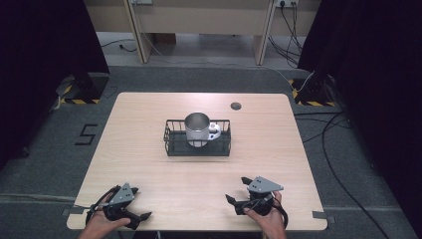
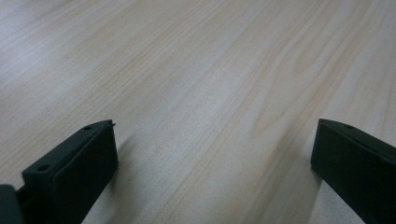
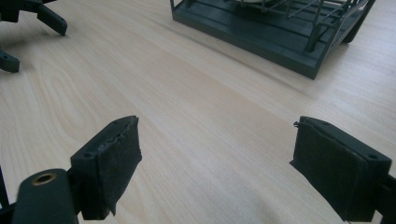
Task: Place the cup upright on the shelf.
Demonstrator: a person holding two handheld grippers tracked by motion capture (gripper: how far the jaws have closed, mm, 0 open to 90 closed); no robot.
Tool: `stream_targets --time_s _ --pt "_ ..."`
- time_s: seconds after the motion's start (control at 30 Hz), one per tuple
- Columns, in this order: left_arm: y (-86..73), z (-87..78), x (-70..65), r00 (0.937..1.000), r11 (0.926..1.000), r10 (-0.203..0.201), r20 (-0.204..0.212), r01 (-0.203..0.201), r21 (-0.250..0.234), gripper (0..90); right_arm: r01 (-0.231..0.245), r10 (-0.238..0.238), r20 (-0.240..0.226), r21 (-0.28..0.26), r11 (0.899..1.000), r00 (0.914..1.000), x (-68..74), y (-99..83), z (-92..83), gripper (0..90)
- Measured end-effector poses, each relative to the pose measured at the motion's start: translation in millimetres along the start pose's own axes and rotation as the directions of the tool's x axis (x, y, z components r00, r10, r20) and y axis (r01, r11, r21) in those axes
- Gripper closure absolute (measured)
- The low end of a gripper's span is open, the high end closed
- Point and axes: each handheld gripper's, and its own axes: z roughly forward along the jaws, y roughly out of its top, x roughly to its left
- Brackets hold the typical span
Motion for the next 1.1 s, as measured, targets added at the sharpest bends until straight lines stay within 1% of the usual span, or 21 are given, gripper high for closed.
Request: stream_targets --time_s 0.1,0.27,0.47,0.7,0.83,0.93,1.1 --pt "0.0 0.0 0.0 1.0000 1.0000 0.001 0.000 -0.001 0.001 0.0 0.008 -0.008 0.010 0.009 1.000 0.9999 0.9 -1.9 -1.8 15.1" --pt "0.0 0.0 0.0 1.0000 1.0000 0.001 -0.001 -0.001 0.001 0.0 0.005 -0.005 0.025 0.020 1.000 0.9997 2.4 -7.0 -4.9 15.1" --pt "0.0 0.0 0.0 1.0000 1.0000 0.000 0.000 0.000 0.000 0.0 -0.017 0.016 0.049 0.037 0.999 0.9987 4.3 -13.4 -6.9 15.1" --pt "0.0 -0.1 0.0 1.0000 1.0000 0.000 0.000 0.000 0.000 0.0 -0.018 0.014 0.065 0.054 0.998 0.9978 8.6 -16.8 -9.6 15.1" --pt "0.0 -0.1 0.0 1.0000 1.0000 0.001 0.000 -0.001 0.001 0.0 -0.016 0.009 0.083 0.081 0.997 0.9965 10.6 -20.5 -9.8 15.2" --pt "0.0 -0.1 -0.1 1.0000 1.0000 0.000 0.000 0.000 0.000 0.0 -0.024 0.016 0.082 0.087 0.996 0.9965 11.0 -23.1 -10.1 15.2" --pt "0.0 -0.1 0.0 1.0000 1.0000 0.000 0.000 0.000 0.000 0.0 -0.020 0.009 0.103 0.108 0.994 0.9946 11.8 -27.2 -10.1 15.2"
